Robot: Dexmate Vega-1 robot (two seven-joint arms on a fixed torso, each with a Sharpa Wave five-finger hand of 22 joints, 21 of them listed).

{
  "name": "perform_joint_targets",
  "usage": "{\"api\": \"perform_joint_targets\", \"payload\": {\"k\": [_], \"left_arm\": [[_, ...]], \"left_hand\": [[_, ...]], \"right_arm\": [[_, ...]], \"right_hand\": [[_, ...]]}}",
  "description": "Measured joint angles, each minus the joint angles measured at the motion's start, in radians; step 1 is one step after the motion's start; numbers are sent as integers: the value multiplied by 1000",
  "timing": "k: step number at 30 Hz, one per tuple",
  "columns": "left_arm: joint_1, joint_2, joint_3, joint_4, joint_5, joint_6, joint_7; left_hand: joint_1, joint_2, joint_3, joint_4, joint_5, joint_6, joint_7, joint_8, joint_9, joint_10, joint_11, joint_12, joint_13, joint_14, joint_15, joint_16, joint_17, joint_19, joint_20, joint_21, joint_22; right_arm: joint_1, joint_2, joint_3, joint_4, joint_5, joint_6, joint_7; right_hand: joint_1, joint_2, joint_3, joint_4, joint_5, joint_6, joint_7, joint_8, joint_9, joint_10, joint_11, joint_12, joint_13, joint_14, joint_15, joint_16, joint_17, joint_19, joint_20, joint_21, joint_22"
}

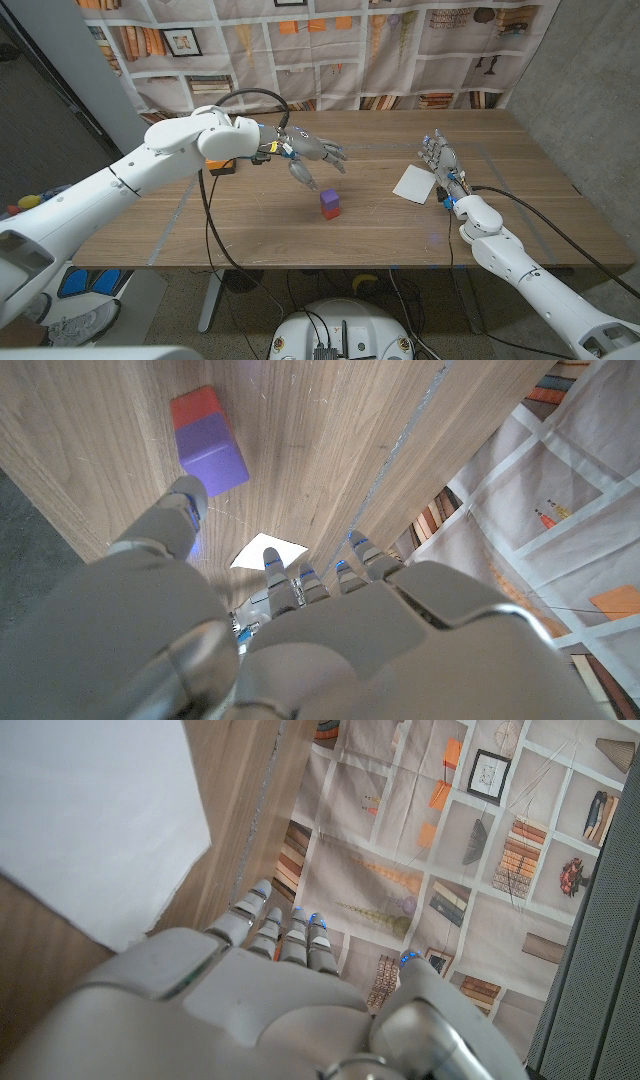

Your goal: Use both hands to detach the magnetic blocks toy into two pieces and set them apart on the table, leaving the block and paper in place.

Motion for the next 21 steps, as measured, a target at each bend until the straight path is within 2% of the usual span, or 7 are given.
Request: {"api": "perform_joint_targets", "payload": {"k": [1, 21], "left_arm": [[25, -7, 5, -23, 13, 1, 6], [55, -47, 30, -10, 108, 17, 44]], "left_hand": [[0, 0, 0, 0, 0, 0, 0, 0, 0, -2, 2, 0, 0, 0, 0, 0, 0, 0, 0, 0, 0], [18, 0, -8, 0, 0, 0, 0, 0, 0, -9, -2, 0, 0, 0, 0, 0, 0, -16, 5, 0, 0]], "right_arm": [[0, 0, 0, 0, 0, 0, 0], [-4, -1, 7, 8, 12, 6, 5]], "right_hand": [[0, 0, 0, 0, 0, 0, 0, 0, 0, 0, 0, 0, 0, 0, 0, 0, 0, 0, 0, 0, 0], [-8, 8, 4, 4, 0, 0, 0, 0, 0, 0, 0, 0, 0, 0, 0, 4, -5, 0, 0, 0, 0]]}}
